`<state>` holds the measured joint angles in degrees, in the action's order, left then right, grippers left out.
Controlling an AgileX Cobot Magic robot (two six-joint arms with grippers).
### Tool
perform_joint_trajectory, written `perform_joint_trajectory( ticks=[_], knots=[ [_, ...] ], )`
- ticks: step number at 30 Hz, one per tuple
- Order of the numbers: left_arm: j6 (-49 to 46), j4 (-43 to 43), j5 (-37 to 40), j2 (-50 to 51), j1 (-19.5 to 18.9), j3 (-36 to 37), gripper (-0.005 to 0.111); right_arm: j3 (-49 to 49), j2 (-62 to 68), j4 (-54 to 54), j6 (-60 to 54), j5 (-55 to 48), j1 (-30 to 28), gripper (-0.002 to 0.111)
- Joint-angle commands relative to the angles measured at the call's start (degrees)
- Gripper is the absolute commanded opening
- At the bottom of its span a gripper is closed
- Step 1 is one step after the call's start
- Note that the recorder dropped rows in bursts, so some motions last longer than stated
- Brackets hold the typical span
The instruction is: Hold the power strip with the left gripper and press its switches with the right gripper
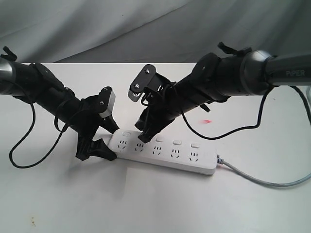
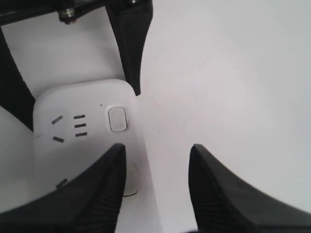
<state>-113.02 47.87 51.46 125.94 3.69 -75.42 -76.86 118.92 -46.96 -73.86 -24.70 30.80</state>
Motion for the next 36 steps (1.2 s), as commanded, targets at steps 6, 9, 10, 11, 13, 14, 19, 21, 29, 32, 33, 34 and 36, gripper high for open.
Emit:
perform_joint_trajectory(
  ticks=[6, 9, 10, 11, 13, 14, 19, 21, 29, 32, 33, 34, 36],
  knots=[
    [0.2, -0.6, -0.5, 0.4, 0.3, 0.1, 0.066, 0.4, 2.7, -0.7, -0.2, -1.1, -0.4, 0.039],
    [0.2, -0.5, -0.5, 0.4, 0.3, 0.1, 0.066, 0.4, 2.7, -0.7, -0.2, -1.1, -0.4, 0.039],
    [0.2, -0.5, -0.5, 0.4, 0.3, 0.1, 0.066, 0.4, 2.8, -0.7, -0.2, -0.9, -0.4, 0.039],
    [0.2, -0.5, -0.5, 0.4, 0.3, 0.1, 0.066, 0.4, 2.8, -0.7, -0.2, -0.8, -0.4, 0.039],
    [0.2, -0.5, -0.5, 0.4, 0.3, 0.1, 0.066, 0.4, 2.8, -0.7, -0.2, 0.0, -0.4, 0.039],
    [0.2, -0.5, -0.5, 0.4, 0.3, 0.1, 0.066, 0.4, 2.8, -0.7, -0.2, 0.3, -0.4, 0.039],
    [0.2, -0.5, -0.5, 0.4, 0.3, 0.1, 0.066, 0.4, 2.5, -1.6, -0.2, 0.7, -0.4, 0.039],
    [0.2, -0.5, -0.5, 0.4, 0.3, 0.1, 0.066, 0.4, 2.5, -1.9, -0.2, 0.7, -0.4, 0.039],
    [0.2, -0.5, -0.5, 0.4, 0.3, 0.1, 0.066, 0.1, 1.5, -2.4, -0.2, 1.2, -0.4, 0.039],
    [0.2, -0.5, -0.5, 0.4, 0.3, 0.1, 0.066, 0.1, 1.2, -2.4, -0.2, 1.8, -0.5, 0.039],
    [0.2, -0.5, -0.5, 0.4, 0.3, 0.1, 0.066, 0.1, 1.4, -2.4, -0.2, 1.7, -0.7, 0.039],
    [0.2, -0.5, -0.5, 0.4, 0.3, 0.1, 0.066, 0.1, 1.4, -2.4, -0.2, 1.4, -0.7, 0.039],
    [0.2, -0.5, -0.5, 0.4, 0.3, 0.1, 0.066, 0.1, 1.7, -2.4, -0.2, 1.4, -0.7, 0.039]
  ],
)
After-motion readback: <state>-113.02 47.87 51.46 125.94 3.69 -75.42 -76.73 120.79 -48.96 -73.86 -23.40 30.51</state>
